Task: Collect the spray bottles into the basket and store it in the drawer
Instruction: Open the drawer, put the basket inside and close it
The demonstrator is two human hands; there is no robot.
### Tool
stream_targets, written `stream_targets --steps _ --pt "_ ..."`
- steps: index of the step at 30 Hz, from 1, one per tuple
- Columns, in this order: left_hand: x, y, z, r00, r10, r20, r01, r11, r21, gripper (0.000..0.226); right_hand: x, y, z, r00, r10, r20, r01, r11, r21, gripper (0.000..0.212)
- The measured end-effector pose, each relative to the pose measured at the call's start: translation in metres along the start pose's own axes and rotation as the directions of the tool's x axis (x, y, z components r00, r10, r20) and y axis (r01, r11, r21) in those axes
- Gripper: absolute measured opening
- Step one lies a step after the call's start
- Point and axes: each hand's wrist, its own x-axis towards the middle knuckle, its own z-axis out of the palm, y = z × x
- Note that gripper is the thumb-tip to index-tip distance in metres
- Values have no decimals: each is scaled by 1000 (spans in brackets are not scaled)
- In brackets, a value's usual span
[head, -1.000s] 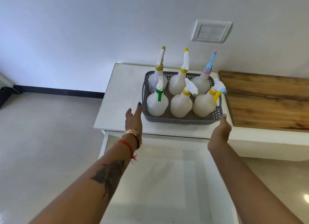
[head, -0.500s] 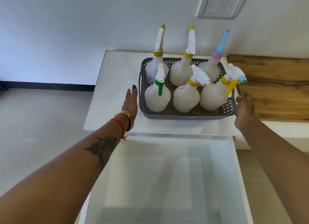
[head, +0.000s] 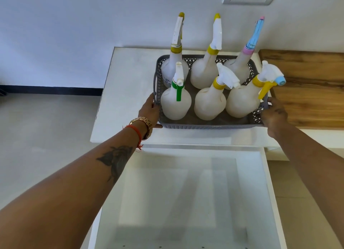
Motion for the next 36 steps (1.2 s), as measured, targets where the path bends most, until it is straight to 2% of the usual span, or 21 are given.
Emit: stream_targets --steps 5,16,19,30,36 --pt "-1 1 -3 1000 5 -26 -5 1000 -1 44 -5 0 1 998 -48 -46 47 999 -25 35" --pt "-32 -12 -31 996 15 -87 -15 1000 -3 44 -43 1 -9 995 -92 25 91 995 33 34" --pt "-50 -17 -42 995 28 -96 -29 1000 -9 44 -62 1 -15 994 -93 58 88 993 77 32" --pt "-156 -61 -77 996 26 -90 -34 995 -90 40 -164 41 -50 990 -129 56 128 992 10 38" --pt "-208 -97 -81 995 21 -102 -32 994 -107 40 -213 81 -71 990 -123 71 116 989 94 38"
